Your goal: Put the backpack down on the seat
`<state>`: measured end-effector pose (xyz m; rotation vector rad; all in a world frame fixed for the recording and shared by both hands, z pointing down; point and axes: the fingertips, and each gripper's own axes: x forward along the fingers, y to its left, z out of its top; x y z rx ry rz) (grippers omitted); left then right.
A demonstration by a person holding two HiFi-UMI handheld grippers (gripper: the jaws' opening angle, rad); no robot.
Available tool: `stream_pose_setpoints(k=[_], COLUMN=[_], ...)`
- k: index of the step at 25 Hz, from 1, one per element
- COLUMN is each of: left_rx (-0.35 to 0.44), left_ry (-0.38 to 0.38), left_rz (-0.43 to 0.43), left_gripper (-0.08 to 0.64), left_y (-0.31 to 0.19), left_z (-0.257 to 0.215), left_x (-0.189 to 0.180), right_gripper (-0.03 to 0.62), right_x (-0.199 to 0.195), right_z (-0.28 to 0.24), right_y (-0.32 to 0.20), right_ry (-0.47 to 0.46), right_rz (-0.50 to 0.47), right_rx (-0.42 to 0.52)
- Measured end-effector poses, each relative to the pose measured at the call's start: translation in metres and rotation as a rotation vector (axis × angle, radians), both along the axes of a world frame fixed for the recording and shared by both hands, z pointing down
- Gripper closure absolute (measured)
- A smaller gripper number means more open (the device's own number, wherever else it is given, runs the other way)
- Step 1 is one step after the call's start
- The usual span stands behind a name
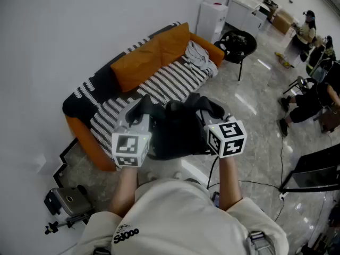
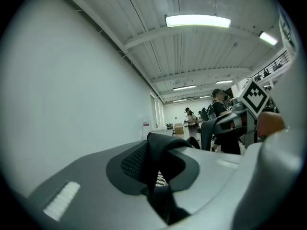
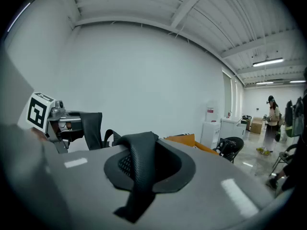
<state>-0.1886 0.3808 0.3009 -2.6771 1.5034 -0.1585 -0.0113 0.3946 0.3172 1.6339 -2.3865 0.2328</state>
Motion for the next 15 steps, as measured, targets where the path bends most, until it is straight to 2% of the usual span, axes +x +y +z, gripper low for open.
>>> stream_pose_setpoints(k=[9, 15], left_rx=[-0.033, -0.045], left_ry=[0.022, 0.014], left_rz=[-0.006, -0.020], left_gripper=[0.515, 0.515], left_y=[0.005, 0.004], left_z=[0.009, 0.017], left_x=[0.019, 0.038], right_gripper=[0.560, 0.560], right_x=[0.022, 0.039], right_z=[0.010, 0.020], right_y=[0.009, 0.008], right_ry=[-0.077, -0.070], right_rz=[-0.016, -0.025], right_rx=[-0.029, -0.055])
